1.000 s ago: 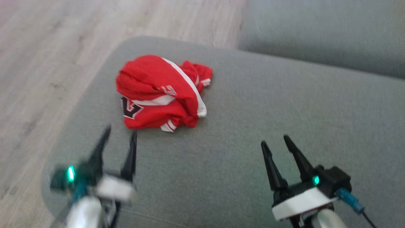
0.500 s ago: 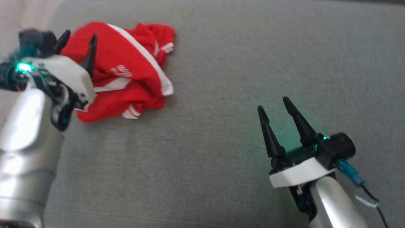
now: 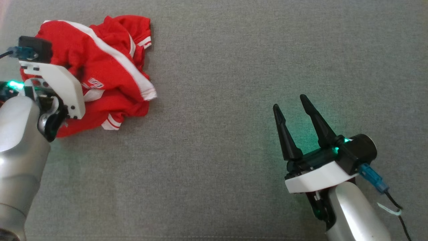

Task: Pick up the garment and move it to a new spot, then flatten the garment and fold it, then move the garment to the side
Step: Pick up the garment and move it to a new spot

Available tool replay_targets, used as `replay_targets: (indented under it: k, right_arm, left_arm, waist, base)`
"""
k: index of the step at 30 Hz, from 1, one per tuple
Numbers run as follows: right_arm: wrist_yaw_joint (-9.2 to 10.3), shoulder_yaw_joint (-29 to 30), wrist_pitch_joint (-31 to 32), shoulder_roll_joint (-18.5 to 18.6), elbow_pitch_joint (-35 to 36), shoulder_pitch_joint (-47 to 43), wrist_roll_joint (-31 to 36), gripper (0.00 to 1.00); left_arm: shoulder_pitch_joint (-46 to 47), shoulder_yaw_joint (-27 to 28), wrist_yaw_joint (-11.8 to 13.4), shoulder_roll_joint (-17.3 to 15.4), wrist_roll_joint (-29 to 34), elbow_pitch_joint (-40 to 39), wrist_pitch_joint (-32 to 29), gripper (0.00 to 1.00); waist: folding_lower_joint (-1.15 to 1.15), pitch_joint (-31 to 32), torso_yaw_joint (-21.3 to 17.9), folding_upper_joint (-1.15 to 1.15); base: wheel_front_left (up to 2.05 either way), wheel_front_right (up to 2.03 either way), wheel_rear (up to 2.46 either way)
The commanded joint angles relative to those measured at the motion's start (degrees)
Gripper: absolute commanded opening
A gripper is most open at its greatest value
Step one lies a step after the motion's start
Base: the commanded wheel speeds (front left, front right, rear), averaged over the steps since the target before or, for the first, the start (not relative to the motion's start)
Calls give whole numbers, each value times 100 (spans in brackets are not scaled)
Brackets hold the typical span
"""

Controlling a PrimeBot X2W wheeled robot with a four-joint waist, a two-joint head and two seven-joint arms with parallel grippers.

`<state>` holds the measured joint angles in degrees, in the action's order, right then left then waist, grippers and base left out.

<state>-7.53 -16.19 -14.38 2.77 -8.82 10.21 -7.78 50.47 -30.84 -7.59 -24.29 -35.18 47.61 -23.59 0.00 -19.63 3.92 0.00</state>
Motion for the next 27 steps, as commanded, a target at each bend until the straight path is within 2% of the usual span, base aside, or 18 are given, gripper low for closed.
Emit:
replay_targets:
  k: [1, 4, 5, 10, 14, 21, 27]
  right_arm:
    - [4, -112, -62, 10, 205, 139, -49, 100]
    - [4, -79, -62, 10, 182, 126, -66, 100]
    - [4, -64, -62, 10, 153, 108, -78, 100]
    - [4, -37, -62, 10, 105, 57, -150, 100]
    - [4, 5, -62, 10, 63, -58, -265, 100]
    - [4, 39, -62, 10, 20, -205, -440, 100]
    - [4, 52, -62, 10, 115, -138, -519, 100]
  left_arm:
    - [268, 80, 11, -394, -61, -166, 162, 0]
    - [373, 2, 10, -469, -129, -265, 704, 0]
    - [471, 0, 10, -493, -106, -316, 1205, 0]
    - [707, 152, 16, -444, 24, -495, 2627, 0]
    - [744, 177, 15, -359, 52, -825, 3292, 0]
    - [580, -138, 12, -226, -97, -1682, 3268, 0]
    - [323, -464, 34, -42, -180, -2582, 2981, 0]
  waist:
    - [0, 15, -3, 0]
    - [0, 89, 18, 0]
    - [0, 176, 29, 0]
    - [0, 526, 46, 0]
    - [0, 874, 59, 0]
    - [0, 1179, 37, 0]
    - [0, 1180, -293, 0]
  base:
    - [0, 0, 0]
    - [0, 0, 0]
    - [0, 0, 0]
    - [0, 0, 0]
    - [0, 0, 0]
    - [0, 0, 0]
    - [0, 0, 0]
